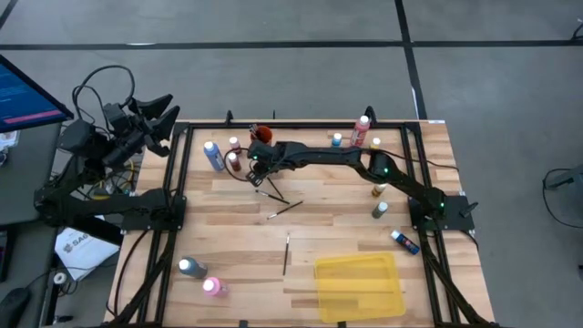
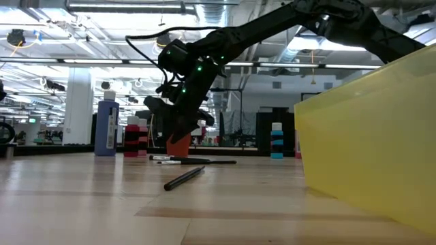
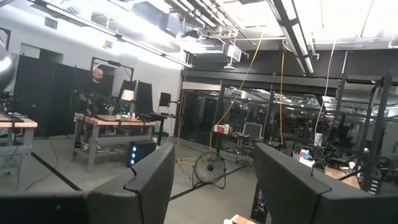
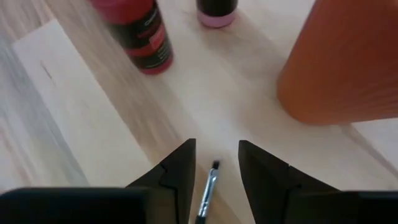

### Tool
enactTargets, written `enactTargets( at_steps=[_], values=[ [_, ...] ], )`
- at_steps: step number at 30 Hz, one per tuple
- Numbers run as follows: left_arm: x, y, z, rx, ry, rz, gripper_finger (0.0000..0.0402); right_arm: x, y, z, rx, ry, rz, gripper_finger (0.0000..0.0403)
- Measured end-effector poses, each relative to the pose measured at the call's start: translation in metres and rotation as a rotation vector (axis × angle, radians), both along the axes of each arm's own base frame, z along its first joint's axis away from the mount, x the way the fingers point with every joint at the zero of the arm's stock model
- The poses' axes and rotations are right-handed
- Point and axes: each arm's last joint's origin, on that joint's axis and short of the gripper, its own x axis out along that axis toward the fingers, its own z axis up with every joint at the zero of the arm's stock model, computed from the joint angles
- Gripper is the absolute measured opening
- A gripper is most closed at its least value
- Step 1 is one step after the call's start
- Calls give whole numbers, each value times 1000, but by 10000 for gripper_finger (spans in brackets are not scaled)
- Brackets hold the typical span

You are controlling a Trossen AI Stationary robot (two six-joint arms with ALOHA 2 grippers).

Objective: Pick & Place Paint Supplies
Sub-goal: Put the black paint brush into the orange cup

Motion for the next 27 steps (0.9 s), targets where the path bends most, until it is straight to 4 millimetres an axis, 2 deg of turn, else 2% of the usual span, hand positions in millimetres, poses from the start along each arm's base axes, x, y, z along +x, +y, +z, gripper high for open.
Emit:
enactTargets(
  at_steps=[5,12,27],
  values=[
    [0,0,0,0,0,0,211,2,7,0,-11,-1,6,118],
    [0,0,-1,4,18,4,211,-4,4,-16,-9,25,-42,118],
    [2,1,-6,22,102,17,211,-5,-3,-16,-6,23,-48,130]
  ],
)
